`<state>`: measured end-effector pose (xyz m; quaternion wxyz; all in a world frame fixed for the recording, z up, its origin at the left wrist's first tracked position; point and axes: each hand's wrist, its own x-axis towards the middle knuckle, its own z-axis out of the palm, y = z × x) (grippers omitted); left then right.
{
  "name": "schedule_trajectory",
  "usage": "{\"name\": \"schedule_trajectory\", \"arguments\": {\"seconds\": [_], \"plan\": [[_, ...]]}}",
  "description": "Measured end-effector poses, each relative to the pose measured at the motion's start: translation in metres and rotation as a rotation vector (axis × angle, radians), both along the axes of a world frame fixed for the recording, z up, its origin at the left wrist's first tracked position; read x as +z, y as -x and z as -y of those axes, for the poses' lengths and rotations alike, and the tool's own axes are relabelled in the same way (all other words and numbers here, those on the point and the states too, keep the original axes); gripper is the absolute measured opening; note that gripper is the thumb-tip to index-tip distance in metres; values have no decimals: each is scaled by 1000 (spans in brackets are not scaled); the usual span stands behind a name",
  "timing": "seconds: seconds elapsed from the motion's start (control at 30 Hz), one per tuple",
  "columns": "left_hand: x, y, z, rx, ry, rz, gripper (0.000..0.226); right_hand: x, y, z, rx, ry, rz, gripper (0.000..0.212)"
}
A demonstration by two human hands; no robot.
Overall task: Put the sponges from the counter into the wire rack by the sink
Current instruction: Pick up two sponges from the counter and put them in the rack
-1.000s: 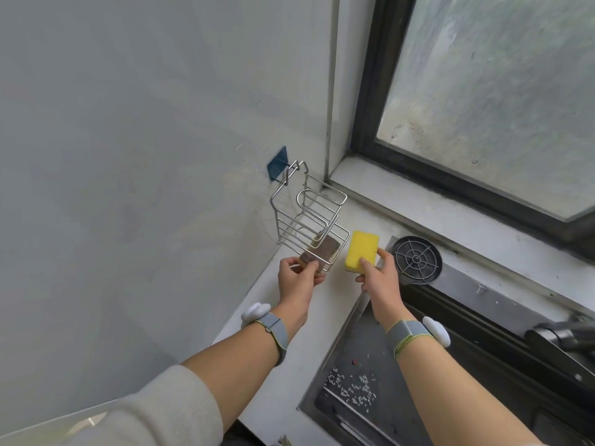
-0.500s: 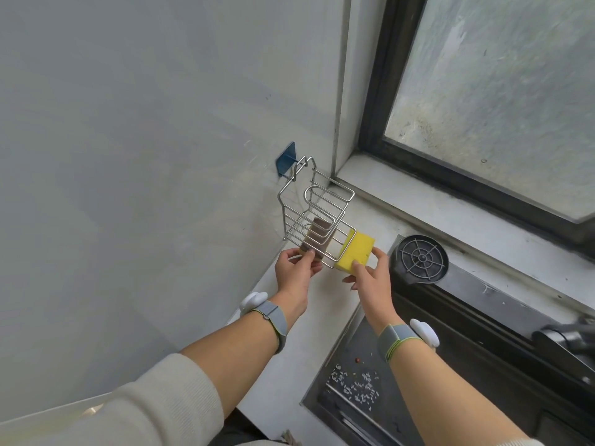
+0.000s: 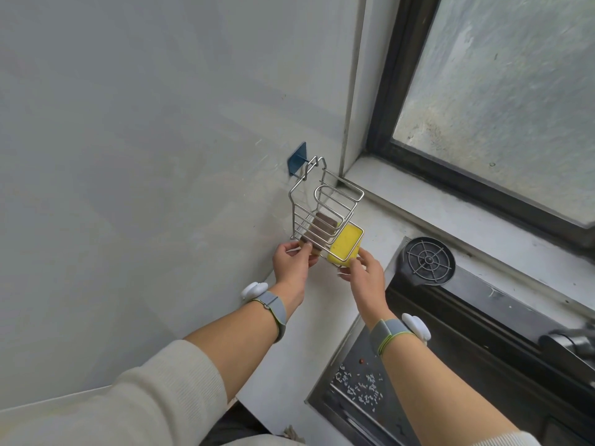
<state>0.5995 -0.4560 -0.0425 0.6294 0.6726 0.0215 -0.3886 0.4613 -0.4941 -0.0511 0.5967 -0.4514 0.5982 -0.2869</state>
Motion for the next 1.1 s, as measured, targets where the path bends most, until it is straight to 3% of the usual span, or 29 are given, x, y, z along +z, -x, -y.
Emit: {"name": "schedule_trajectory", "arguments": {"seconds": [0.17, 0.5, 0.97, 1.1], "plan": [[1, -3, 0, -13, -7, -8, 30, 11, 0, -6, 9, -42, 21, 52], [1, -2, 0, 2, -65, -12, 33, 17, -3, -3, -17, -63, 113, 37], [15, 0, -8, -19, -150, 110, 12, 19, -6, -14, 57, -13, -51, 42], [22, 6, -23, -187, -253, 193, 13, 27, 5, -22, 73, 6, -116, 46]]}}
